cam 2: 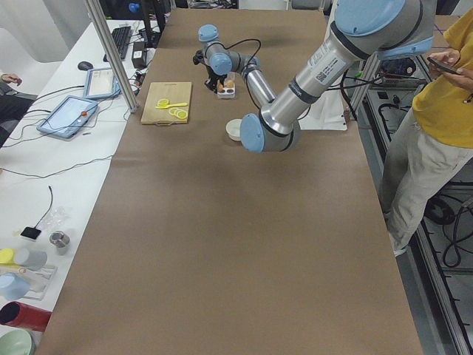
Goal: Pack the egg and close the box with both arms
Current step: 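Lift the egg with the left gripper and carry it to the egg box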
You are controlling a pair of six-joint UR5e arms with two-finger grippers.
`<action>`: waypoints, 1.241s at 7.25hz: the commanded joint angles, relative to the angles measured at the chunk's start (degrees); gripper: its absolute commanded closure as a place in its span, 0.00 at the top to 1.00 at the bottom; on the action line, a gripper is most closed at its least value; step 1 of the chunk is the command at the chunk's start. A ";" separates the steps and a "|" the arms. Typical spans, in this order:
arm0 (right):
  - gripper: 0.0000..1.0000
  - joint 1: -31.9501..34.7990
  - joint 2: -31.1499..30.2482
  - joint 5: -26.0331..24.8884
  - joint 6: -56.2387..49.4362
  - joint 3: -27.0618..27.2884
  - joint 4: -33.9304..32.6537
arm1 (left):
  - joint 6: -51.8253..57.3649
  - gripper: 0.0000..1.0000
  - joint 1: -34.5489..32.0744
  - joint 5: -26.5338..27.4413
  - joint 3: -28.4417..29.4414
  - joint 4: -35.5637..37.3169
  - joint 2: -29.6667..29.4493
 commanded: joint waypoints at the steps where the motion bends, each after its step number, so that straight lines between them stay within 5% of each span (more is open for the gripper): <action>1: 1.00 0.00 0.00 0.00 -0.03 0.05 0.00 | -1.68 0.21 -0.03 0.64 10.72 -7.39 -6.10; 6: 1.00 -0.26 0.35 -0.43 -0.12 0.93 0.00 | -2.05 0.21 4.18 5.65 22.26 -14.37 -11.73; 9: 1.00 -1.05 0.79 -0.79 -0.12 0.84 0.00 | -2.05 0.21 6.64 7.94 23.16 -14.39 -13.23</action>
